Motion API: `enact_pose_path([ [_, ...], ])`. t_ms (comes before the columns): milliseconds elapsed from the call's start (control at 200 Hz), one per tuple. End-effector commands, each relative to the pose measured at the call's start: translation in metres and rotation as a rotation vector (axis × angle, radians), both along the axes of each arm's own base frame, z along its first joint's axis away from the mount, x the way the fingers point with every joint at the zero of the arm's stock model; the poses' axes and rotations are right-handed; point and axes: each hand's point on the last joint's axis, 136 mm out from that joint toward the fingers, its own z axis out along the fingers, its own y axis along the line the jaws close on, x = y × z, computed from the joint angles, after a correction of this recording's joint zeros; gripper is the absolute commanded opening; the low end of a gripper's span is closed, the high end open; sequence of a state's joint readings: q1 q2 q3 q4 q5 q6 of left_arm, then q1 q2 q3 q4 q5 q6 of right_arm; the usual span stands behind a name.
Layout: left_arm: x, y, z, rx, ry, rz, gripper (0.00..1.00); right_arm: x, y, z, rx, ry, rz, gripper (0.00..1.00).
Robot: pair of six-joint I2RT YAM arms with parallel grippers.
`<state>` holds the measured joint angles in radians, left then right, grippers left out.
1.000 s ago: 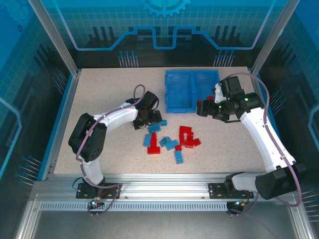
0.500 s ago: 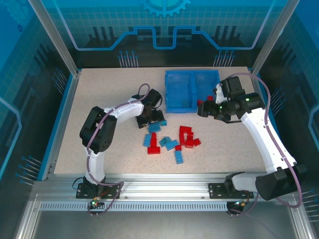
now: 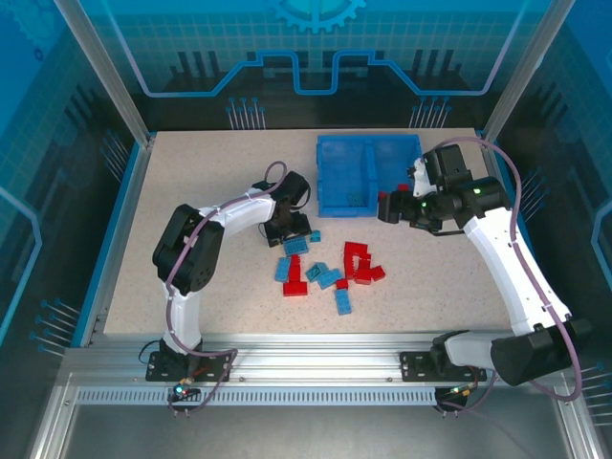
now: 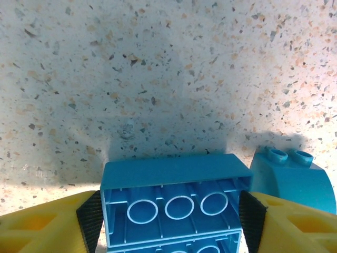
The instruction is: Sort the legos into containers by color
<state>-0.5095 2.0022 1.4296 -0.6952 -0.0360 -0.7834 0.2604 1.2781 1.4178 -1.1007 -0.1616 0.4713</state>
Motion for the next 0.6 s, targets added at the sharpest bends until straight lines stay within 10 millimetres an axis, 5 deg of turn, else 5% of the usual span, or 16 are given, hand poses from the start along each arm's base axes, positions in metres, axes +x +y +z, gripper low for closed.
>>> enact_pose_path([
  [0,-0.019,0.018,-0.013,0.063,0.087,-0.011,0.76,-0.007,0.009,0.015,0.030,-0.015,0.024,0.74],
  [280,0.005,-0.005,0.016,-0.046,-0.043,-0.052,0.84,-0.009,0.014,0.015,0.025,-0.014,0.041,0.74],
  [595,-0.001,-0.003,-0.006,-0.019,0.010,-0.055,0.90,-0.009,0.013,0.011,0.026,-0.005,0.030,0.75],
])
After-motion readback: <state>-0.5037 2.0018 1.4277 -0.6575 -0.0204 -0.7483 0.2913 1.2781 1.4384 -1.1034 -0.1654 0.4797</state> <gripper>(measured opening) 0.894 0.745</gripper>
